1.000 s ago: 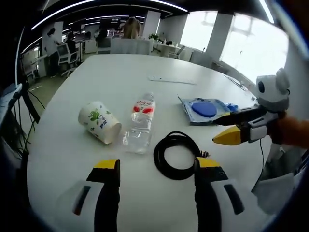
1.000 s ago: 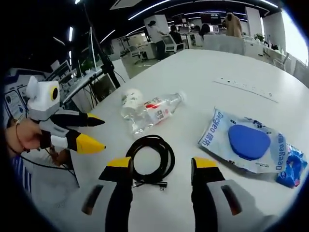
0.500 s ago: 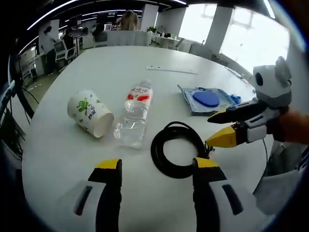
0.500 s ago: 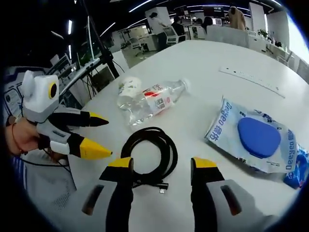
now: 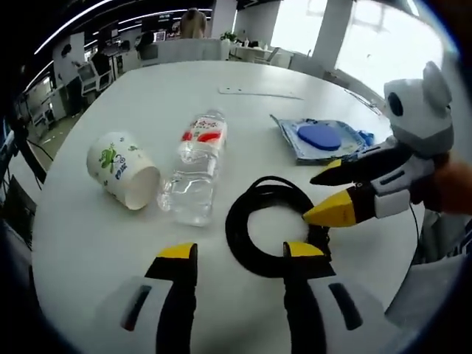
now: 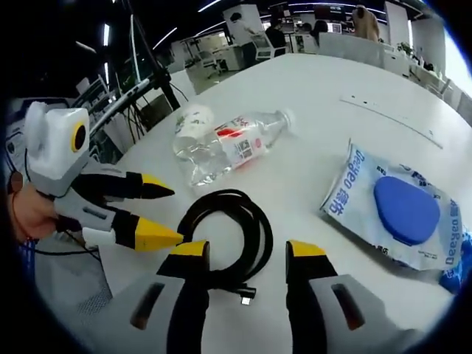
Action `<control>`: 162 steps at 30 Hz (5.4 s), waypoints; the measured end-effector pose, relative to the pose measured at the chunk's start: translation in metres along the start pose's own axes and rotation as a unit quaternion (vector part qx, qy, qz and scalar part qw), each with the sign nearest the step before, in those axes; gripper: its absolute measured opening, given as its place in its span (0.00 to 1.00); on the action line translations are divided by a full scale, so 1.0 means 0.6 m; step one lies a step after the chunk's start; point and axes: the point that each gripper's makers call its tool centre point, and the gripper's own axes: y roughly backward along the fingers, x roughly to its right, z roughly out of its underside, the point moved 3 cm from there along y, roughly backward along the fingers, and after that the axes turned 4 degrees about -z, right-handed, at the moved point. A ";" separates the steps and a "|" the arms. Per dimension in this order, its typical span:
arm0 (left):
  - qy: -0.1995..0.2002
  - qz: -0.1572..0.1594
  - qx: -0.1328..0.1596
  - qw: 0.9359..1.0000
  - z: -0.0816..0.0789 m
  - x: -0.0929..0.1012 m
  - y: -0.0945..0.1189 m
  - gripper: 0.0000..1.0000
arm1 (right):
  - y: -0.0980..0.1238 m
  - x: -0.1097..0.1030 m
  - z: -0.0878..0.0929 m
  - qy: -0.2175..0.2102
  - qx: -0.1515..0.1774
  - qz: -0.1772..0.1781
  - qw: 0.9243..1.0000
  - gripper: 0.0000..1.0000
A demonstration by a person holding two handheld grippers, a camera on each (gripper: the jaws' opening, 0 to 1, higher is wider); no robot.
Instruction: Arrange the tabletop items into an orderly group along one side of the table until the central work area is clear of visible clutter.
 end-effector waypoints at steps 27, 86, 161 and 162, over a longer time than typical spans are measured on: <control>-0.077 -0.036 -0.024 0.996 0.003 0.011 -0.038 0.20 | -0.026 0.017 0.007 -0.004 -0.009 0.021 1.000 0.13; -0.106 0.084 0.005 0.991 -0.098 0.235 -0.029 0.03 | 0.214 0.118 0.060 -0.138 0.103 0.096 0.980 0.01; -0.137 0.173 -0.074 0.973 -0.110 0.422 -0.183 0.03 | 0.274 0.313 0.189 -0.226 0.083 0.167 0.956 0.02; -0.137 0.173 -0.073 0.973 -0.110 0.422 -0.184 0.04 | 0.274 0.313 0.190 -0.227 0.084 0.168 0.956 0.02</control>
